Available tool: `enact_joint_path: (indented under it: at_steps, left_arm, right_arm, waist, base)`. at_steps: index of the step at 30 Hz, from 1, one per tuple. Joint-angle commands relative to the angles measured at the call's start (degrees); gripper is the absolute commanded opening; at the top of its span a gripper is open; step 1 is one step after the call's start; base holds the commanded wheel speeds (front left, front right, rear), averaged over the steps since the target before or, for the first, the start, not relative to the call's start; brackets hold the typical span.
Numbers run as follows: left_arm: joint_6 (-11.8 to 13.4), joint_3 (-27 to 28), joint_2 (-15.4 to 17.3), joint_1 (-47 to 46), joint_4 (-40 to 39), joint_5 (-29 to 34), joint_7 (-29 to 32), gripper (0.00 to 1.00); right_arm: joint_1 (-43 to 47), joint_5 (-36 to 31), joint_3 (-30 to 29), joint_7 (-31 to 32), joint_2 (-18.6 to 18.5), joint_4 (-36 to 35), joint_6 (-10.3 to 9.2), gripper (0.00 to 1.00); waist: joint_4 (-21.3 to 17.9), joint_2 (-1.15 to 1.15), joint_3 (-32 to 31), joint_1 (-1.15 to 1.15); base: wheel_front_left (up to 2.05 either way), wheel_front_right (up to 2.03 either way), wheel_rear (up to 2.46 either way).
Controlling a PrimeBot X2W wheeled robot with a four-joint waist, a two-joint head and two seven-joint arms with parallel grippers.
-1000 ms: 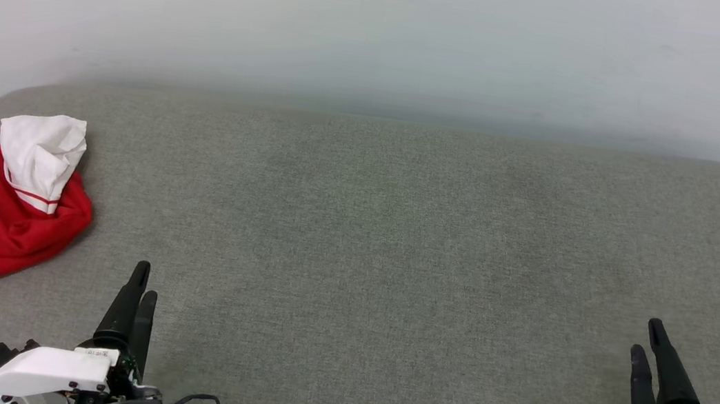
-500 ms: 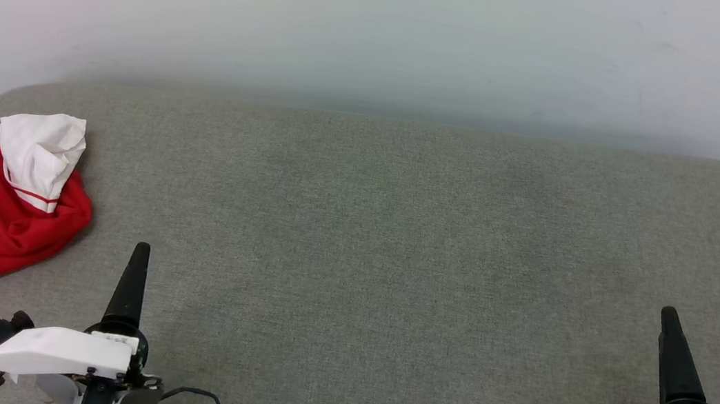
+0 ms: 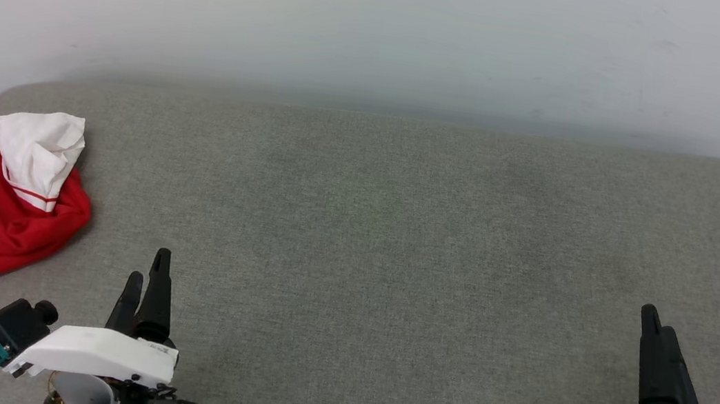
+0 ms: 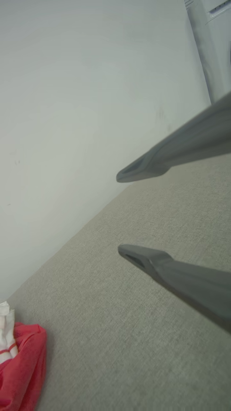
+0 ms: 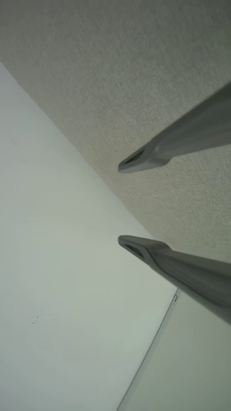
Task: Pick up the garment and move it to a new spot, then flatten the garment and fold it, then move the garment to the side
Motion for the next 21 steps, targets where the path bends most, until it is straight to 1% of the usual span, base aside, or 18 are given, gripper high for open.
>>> enact_joint_path:
  at_steps: [1, 8, 21]
  left_arm:
    - [0.57, -0.75, 0.14, -0.08, -1.16, 3.64, -0.77, 1.0]
    - [2.26, -2.81, 0.67, 0.17, -1.27, 11.16, -2.11, 1.0]
    - [5.69, -6.12, 2.0, 0.6, -2.27, 20.74, -4.41, 1.0]
  right_arm:
    - [-0.19, -3.73, 0.26, -0.74, -0.06, -1.46, 0.0, 1.0]
    - [0.71, -10.24, 0.54, -2.13, -0.05, -2.18, 0.0, 1.0]
    - [2.06, -20.13, 0.49, -4.39, -0.03, -3.41, 0.0, 1.0]
  waist:
    - [0.03, 0.0, 0.05, 0.0]
    - [0.1, 0.0, 0.16, 0.0]
    - [0.21, 0.0, 0.37, 0.0]
  base:
    - [0.0, 0.0, 0.0]
    - [0.0, 0.0, 0.0]
    - [0.0, 0.0, 0.0]
